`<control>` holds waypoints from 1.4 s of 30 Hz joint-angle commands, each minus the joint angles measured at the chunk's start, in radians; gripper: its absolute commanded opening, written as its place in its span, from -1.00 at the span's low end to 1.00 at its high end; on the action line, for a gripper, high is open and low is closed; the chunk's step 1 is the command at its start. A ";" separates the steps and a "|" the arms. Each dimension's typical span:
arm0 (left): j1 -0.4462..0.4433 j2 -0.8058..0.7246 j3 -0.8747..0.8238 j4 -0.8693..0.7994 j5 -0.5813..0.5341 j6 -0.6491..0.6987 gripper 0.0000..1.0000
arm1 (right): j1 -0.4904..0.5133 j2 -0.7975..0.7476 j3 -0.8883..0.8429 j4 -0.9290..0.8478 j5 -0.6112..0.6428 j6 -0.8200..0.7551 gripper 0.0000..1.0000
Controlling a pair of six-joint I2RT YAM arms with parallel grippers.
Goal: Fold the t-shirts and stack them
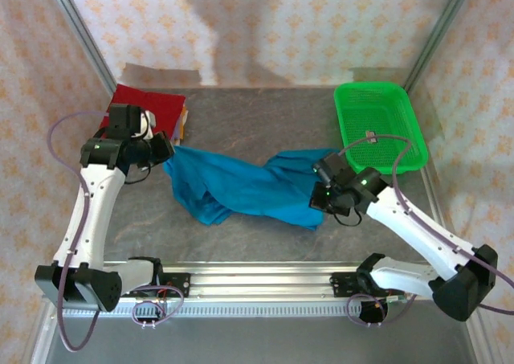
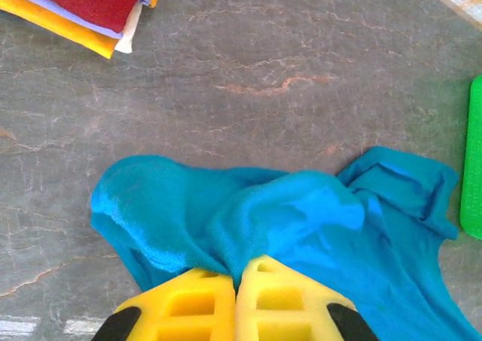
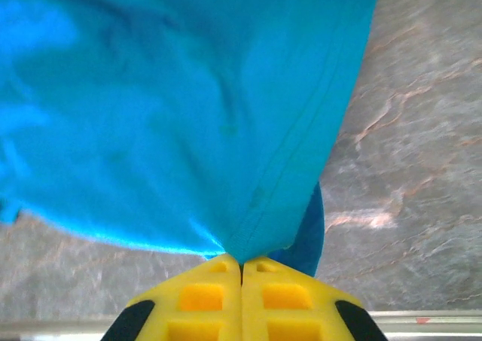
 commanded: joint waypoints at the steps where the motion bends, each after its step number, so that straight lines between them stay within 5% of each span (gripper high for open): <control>1: 0.007 0.103 0.030 0.011 -0.011 -0.019 -1.00 | -0.134 0.171 0.055 0.022 0.036 -0.066 -1.00; 4: 0.007 0.205 0.073 0.037 -0.023 -0.003 -1.00 | -0.208 0.356 0.156 0.029 0.067 -0.172 -0.96; 8: 0.010 0.311 0.127 0.059 -0.025 0.015 -1.00 | -0.239 0.489 0.255 0.005 0.074 -0.259 -0.46; 13: 0.017 0.365 0.139 0.057 -0.021 0.034 -1.00 | -0.240 0.393 0.186 -0.025 0.057 -0.256 -0.22; 23: 0.029 0.359 0.048 0.097 -0.005 0.042 -1.00 | -0.242 0.233 -0.112 0.196 -0.159 -0.217 -0.15; 42: 0.029 0.316 0.016 0.096 -0.009 0.031 -1.00 | -0.306 0.404 -0.106 0.335 -0.248 -0.298 -0.31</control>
